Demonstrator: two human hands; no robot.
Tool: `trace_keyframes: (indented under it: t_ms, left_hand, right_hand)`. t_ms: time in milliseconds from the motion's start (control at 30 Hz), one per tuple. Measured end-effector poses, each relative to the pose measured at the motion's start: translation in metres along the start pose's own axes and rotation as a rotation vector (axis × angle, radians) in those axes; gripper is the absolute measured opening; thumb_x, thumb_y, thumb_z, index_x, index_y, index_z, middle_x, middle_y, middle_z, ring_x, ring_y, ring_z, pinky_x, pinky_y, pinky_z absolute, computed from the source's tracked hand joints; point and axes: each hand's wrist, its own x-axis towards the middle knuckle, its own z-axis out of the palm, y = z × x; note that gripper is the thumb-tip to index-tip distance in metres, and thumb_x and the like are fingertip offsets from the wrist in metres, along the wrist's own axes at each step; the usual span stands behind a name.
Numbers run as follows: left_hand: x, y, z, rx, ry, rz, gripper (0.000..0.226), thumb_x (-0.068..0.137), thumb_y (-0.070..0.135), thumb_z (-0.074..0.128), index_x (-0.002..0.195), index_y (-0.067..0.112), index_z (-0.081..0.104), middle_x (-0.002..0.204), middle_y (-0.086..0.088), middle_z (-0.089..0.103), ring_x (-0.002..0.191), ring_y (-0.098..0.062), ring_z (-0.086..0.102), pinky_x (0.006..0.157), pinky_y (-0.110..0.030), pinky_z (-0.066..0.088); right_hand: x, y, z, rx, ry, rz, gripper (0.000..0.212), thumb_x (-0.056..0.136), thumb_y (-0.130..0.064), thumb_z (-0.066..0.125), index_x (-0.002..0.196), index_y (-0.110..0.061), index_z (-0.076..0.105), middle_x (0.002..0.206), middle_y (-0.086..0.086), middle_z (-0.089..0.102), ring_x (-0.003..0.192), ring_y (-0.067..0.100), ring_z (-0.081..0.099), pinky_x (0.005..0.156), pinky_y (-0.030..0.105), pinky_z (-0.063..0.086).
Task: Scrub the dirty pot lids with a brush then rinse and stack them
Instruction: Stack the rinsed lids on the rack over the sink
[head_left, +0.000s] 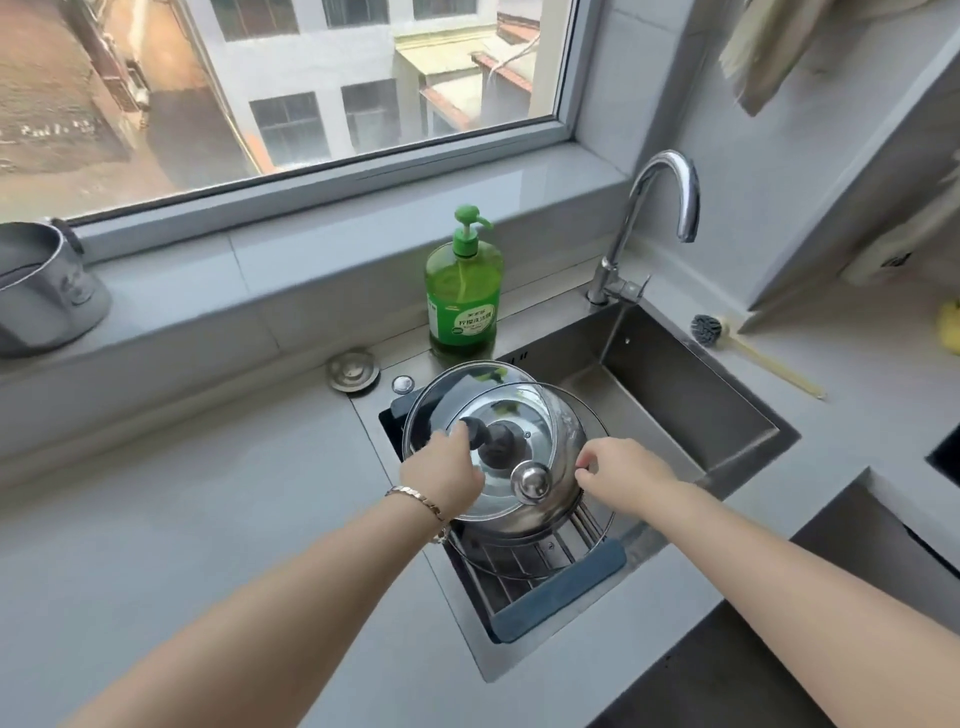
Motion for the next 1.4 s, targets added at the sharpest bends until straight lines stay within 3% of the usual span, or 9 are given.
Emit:
trace_keyframes:
  t_ms: [200, 367, 500, 667, 833, 933, 1033, 1200, 1400]
  left_hand:
    - [0.055, 0.021, 0.022, -0.103, 0.001, -0.243, 0.033, 0.092, 0.031, 0.049, 0.120, 0.016, 0.040, 0.121, -0.011, 0.043, 0.091, -0.029, 0.058, 0.067, -0.033, 0.045]
    - [0.053, 0.060, 0.062, -0.172, -0.078, -0.380, 0.057, 0.080, 0.061, 0.057, 0.113, 0.016, 0.046, 0.110, -0.005, 0.056, 0.100, -0.025, 0.059, 0.075, -0.032, 0.048]
    - [0.048, 0.086, 0.078, -0.272, -0.060, -0.489, 0.045, 0.082, 0.047, 0.063, 0.105, 0.014, 0.043, 0.099, -0.004, 0.062, 0.092, -0.024, 0.062, 0.073, -0.032, 0.050]
    - [0.037, 0.098, 0.084, -0.484, 0.137, -0.578, 0.021, 0.084, 0.027, 0.059, 0.083, 0.018, 0.039, 0.085, -0.005, 0.060, 0.073, -0.023, 0.053, 0.061, -0.028, 0.037]
    - [0.019, 0.088, 0.049, -0.700, 0.384, -0.551, 0.018, 0.084, 0.027, 0.062, 0.085, 0.016, 0.048, 0.075, -0.003, 0.061, 0.065, -0.017, 0.054, 0.059, -0.030, 0.044]
    - [0.006, 0.063, 0.020, -0.789, 0.549, -0.506, 0.011, 0.090, 0.030, 0.055, 0.089, 0.020, 0.048, 0.078, -0.011, 0.064, 0.072, -0.028, 0.061, 0.066, -0.043, 0.053]
    - [-0.005, 0.035, 0.002, -0.829, 0.675, -0.518, 0.009, 0.096, 0.026, 0.044, 0.088, 0.024, 0.043, 0.082, -0.018, 0.062, 0.072, -0.033, 0.058, 0.068, -0.052, 0.052]
    - [-0.023, 0.000, -0.008, -0.899, 0.748, -0.582, 0.011, 0.099, 0.023, 0.040, 0.091, 0.018, 0.043, 0.078, -0.007, 0.058, 0.072, -0.023, 0.054, 0.062, -0.041, 0.050]
    - [-0.036, -0.020, 0.004, -0.923, 0.762, -0.652, 0.013, 0.098, 0.024, 0.043, 0.090, 0.014, 0.044, 0.079, -0.009, 0.061, 0.072, -0.025, 0.056, 0.062, -0.039, 0.051]
  right_hand:
    - [0.070, 0.032, -0.012, -0.070, -0.039, -0.115, 0.025, 0.094, -0.028, 0.043, 0.113, -0.023, 0.060, 0.113, -0.001, 0.063, 0.100, 0.020, 0.059, 0.073, 0.026, 0.043]
    - [0.120, 0.065, -0.021, -0.083, -0.111, -0.189, 0.024, 0.092, -0.026, 0.043, 0.108, -0.023, 0.062, 0.109, 0.000, 0.066, 0.097, 0.020, 0.060, 0.069, 0.026, 0.043]
    - [0.147, 0.083, -0.028, -0.096, -0.153, -0.226, 0.023, 0.091, -0.024, 0.044, 0.104, -0.021, 0.063, 0.106, 0.000, 0.065, 0.092, 0.022, 0.060, 0.068, 0.026, 0.042]
    - [0.159, 0.085, -0.035, -0.089, -0.148, -0.294, 0.024, 0.089, -0.021, 0.043, 0.100, -0.023, 0.064, 0.106, -0.001, 0.066, 0.096, 0.022, 0.059, 0.069, 0.025, 0.041]
    - [0.161, 0.068, -0.060, 0.093, 0.008, -0.336, 0.025, 0.089, -0.018, 0.047, 0.106, -0.020, 0.065, 0.105, 0.001, 0.066, 0.095, 0.023, 0.058, 0.077, 0.030, 0.044]
    - [0.155, 0.033, -0.060, 0.108, 0.019, -0.497, 0.025, 0.091, -0.017, 0.047, 0.110, -0.017, 0.064, 0.105, 0.002, 0.064, 0.091, 0.019, 0.055, 0.074, 0.027, 0.040]
    - [0.144, -0.018, -0.035, 0.039, -0.062, -0.668, 0.029, 0.092, -0.023, 0.048, 0.119, -0.020, 0.058, 0.116, 0.004, 0.055, 0.105, 0.023, 0.055, 0.080, 0.030, 0.042]
    - [0.132, -0.090, 0.025, -0.371, -0.142, -0.749, 0.055, 0.088, -0.047, 0.054, 0.134, -0.021, 0.039, 0.129, 0.012, 0.040, 0.107, 0.032, 0.055, 0.076, 0.035, 0.043]
    - [0.142, -0.099, 0.041, -0.505, -0.148, -0.712, 0.035, 0.090, -0.006, 0.048, 0.125, -0.009, 0.048, 0.129, 0.017, 0.041, 0.108, 0.031, 0.055, 0.075, 0.035, 0.044]
